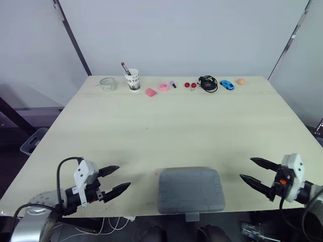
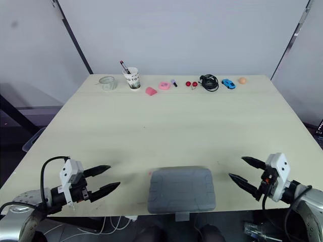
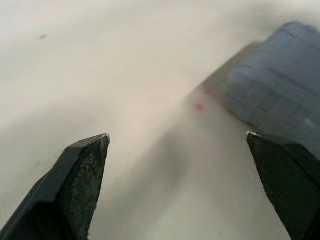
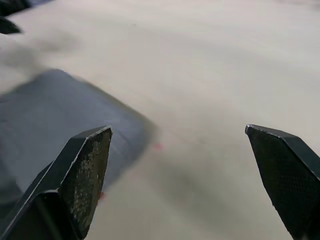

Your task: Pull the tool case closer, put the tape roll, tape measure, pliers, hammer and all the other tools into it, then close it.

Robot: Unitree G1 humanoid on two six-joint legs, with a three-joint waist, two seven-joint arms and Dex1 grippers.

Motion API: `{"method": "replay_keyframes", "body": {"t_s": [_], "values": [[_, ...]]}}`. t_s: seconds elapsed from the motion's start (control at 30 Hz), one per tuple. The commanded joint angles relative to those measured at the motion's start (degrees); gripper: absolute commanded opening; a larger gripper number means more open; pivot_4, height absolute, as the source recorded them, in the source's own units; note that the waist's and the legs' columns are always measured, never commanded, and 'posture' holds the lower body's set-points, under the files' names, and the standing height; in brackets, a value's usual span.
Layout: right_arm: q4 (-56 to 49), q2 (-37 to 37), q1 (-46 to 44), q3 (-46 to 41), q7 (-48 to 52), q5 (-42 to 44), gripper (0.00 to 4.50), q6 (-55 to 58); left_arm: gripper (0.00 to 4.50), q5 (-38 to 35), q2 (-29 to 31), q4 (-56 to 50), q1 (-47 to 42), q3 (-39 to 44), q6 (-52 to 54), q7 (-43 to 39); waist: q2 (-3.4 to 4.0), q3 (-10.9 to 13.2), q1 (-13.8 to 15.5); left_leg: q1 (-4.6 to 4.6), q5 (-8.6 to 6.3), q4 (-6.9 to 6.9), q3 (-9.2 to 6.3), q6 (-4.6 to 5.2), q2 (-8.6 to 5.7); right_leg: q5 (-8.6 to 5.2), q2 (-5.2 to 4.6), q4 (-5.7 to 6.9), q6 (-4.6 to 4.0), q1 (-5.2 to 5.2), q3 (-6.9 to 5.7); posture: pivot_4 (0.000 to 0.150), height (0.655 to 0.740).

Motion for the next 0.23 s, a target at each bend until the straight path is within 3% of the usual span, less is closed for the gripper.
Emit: {"method": "replay_keyframes", "body": {"t_s": [0.03, 0.23], "values": [[1.84, -0.70, 1.39, -3.66, -1.27, -0.62, 4.50, -4.52, 4.39, 0.04, -0.86, -3.69, 1.38, 2.26, 1.46, 4.17, 0.00, 0.00, 0.01, 0.00, 0.00, 0.00, 0.00, 0.00, 0.00, 0.00, 0.00, 0.00, 0.00, 0.00, 0.00, 0.150, 0.7400], [5.84, -1.19, 2.78, -3.90, -1.85, -1.00, 4.50, -8.29, 4.39, 2.13, -1.76, -6.95, 4.03, 1.48, 1.74, 8.03, -0.02, 0.01, 0.07, 0.03, 0.00, 0.00, 0.02, 0.00, 0.01, 0.00, -0.02, 0.00, 0.00, 0.00, 0.03, 0.150, 0.7400]]}}
